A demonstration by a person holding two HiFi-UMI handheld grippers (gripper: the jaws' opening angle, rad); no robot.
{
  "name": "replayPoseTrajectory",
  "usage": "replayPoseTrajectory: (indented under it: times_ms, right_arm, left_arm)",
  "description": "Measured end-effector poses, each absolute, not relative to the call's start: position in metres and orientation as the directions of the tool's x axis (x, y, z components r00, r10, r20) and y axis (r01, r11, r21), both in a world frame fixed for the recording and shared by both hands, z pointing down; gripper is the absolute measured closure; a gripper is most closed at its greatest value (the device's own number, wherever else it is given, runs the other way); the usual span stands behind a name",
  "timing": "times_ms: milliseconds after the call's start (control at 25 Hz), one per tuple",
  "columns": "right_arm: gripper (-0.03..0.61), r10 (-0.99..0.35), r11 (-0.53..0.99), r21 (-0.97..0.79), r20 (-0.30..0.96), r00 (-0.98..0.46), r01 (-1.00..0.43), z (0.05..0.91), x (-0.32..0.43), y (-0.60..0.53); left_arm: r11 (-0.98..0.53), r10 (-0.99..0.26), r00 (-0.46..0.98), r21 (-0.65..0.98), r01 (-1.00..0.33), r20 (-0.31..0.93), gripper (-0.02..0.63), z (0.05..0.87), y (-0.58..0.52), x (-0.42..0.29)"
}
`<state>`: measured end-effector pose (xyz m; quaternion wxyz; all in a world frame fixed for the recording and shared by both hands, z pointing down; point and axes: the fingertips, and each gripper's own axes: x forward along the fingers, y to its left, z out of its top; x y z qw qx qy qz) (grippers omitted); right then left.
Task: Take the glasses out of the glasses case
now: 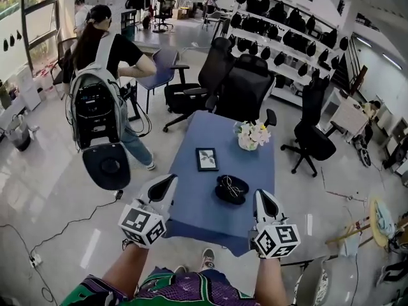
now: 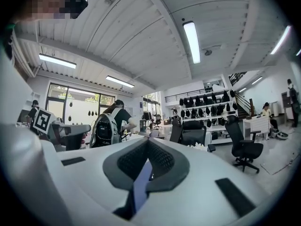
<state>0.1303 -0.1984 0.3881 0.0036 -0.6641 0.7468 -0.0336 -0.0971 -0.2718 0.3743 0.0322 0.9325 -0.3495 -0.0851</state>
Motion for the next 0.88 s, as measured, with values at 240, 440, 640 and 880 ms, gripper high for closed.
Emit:
replayPoseTrajectory:
  times_ms: [240,440,640,880]
  right_arm:
    - [0.577,-0.986,0.158,-0.065,0.042,-0.161,-0.985,0.392,0.152,-0.221]
    - [0.577,-0.978,0.206,-0.052,0.029,-0.207,-0.977,0.383,0.168,-0.242]
    - [0.577,-0.97,0.241,-0.039,0.02,-0.242,-0.97,0.38,0.187,-0.262]
    - [0.575,-0.96,0.274,-0.03,0.046,-0.275,-0.961,0.389,0.201,-0.279]
  left_arm:
    - [-0.73,-0.683,0.718,0.102,-0.676,-0.13,0.597,0.369,-0.283,-0.078]
    - [-0.71,-0.703,0.696,0.084,-0.7,-0.144,0.597,0.356,-0.295,-0.061]
    - [-0.695,-0.717,0.68,0.073,-0.716,-0.151,0.597,0.352,-0.305,-0.04]
    - [-0.67,-0.739,0.656,0.073,-0.738,-0.151,0.597,0.353,-0.315,-0.022]
